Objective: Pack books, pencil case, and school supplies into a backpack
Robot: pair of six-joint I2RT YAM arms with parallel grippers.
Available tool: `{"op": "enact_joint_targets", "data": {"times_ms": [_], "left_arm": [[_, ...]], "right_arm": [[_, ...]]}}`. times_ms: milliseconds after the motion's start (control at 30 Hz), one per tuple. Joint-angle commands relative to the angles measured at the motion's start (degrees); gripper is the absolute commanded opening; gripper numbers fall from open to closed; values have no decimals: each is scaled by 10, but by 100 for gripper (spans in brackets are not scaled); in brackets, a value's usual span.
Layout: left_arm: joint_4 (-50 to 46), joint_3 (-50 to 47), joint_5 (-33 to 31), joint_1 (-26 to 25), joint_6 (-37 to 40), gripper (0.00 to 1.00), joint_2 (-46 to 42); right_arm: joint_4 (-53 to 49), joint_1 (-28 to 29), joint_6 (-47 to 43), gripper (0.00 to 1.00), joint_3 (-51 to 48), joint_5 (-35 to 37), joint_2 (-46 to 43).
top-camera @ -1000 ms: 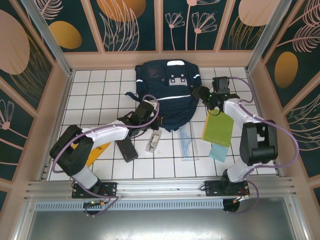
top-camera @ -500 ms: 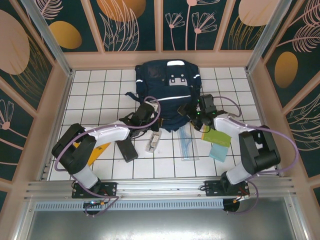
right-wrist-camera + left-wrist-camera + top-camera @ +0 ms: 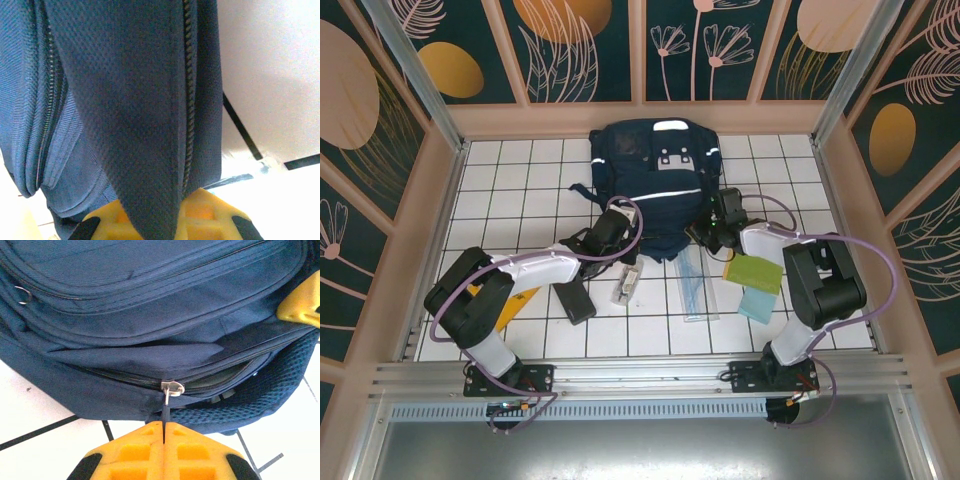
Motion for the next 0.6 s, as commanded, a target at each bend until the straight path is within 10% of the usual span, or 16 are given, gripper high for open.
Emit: {"op": "enact_joint_targets", "data": {"times_ms": [0, 567], "left_arm": [[-37, -14, -32, 2, 18, 0, -11], [-22, 20, 59, 2, 29, 0, 54]], "right_arm": [[9, -34, -38, 0, 3, 47, -33], [-12, -22, -92, 0, 58, 10, 11]]}}
